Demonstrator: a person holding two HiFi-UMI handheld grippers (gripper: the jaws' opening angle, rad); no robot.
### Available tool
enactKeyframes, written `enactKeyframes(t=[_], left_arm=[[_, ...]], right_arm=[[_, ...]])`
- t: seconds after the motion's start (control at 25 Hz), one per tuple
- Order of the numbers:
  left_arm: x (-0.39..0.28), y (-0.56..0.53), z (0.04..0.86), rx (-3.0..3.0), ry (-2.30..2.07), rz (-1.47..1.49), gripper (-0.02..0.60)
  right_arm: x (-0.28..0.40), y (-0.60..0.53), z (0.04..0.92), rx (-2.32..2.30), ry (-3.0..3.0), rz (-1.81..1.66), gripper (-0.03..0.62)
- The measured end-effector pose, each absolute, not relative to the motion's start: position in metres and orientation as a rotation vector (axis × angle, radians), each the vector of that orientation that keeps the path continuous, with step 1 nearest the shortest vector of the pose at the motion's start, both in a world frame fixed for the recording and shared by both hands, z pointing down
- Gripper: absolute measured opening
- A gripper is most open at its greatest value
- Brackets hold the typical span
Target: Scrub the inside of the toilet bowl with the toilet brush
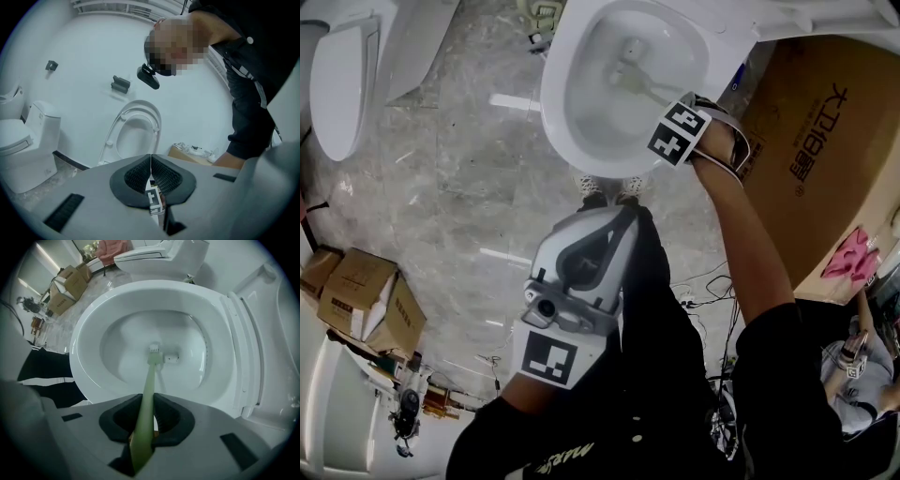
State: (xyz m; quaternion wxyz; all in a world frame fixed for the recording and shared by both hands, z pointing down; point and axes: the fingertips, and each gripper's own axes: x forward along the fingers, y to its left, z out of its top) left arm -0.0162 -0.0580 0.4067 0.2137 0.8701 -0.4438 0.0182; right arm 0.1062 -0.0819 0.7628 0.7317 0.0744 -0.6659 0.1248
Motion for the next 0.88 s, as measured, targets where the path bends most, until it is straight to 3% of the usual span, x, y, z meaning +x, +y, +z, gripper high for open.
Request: enactKeyframes(t=[0.88], left_arm=[[-0.019,-0.065,0.412,2.407,-1.223,0.048,0.026]], right_arm=[[0.085,-0.1,0.769,0.442,-1.588,0.527,0.086]])
